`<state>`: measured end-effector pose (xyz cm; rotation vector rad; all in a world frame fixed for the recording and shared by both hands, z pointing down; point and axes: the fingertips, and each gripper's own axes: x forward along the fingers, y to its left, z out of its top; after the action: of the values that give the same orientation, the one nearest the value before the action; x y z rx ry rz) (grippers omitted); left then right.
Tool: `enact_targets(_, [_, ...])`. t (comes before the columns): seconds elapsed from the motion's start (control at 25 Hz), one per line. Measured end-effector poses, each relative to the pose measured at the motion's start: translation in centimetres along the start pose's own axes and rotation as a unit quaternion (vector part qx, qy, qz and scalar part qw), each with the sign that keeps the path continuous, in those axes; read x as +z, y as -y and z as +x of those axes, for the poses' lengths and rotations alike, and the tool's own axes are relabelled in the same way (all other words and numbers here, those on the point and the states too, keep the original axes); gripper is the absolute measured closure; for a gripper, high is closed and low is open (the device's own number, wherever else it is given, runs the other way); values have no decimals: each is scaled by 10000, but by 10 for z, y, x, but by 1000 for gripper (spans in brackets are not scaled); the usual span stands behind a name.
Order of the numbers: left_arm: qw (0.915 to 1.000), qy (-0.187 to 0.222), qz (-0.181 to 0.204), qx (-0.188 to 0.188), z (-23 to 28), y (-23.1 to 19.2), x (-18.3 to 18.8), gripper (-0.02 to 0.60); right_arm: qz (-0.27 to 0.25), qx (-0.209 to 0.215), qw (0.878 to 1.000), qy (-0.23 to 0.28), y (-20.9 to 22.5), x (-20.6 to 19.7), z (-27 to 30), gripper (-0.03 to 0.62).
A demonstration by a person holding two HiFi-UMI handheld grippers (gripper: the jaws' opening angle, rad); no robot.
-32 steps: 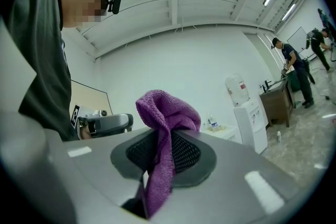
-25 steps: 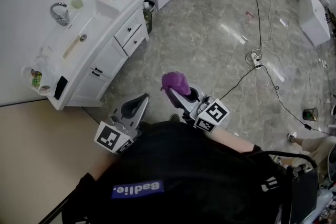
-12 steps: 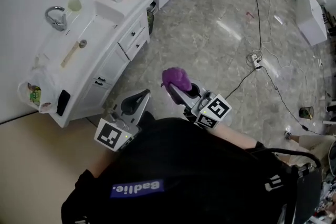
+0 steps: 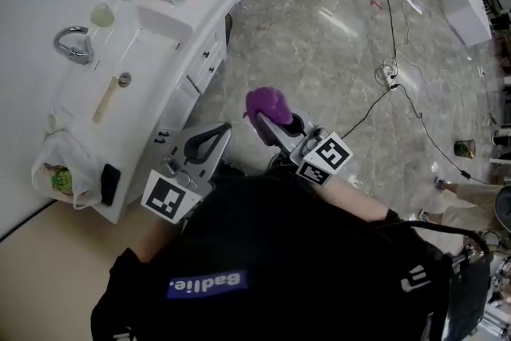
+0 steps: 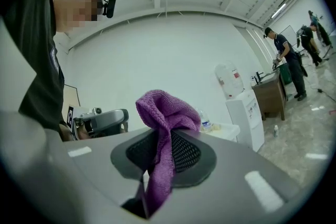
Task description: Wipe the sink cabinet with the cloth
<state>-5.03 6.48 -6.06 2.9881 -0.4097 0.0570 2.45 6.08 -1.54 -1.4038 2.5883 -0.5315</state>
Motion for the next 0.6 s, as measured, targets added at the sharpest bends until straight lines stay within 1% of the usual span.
enact_targets(0.16, [9999,17,-79,76,17,-11,-4,581,84,47,10000,8,20,-3,8,539])
enact_targets(0.28, [9998,-1,-124,170,38,-19,-20,581,185,106,9998,-14,47,-13,11,539])
enact_targets(0.44, [9990,75,-259,358,68,-40,-58,581,282,206,9994,-42,94,-44,19,539])
enact_targets(0.6, [9984,74,-245,503,99,-69,-115,581,264,265,9992,-132,150,-95,36,539])
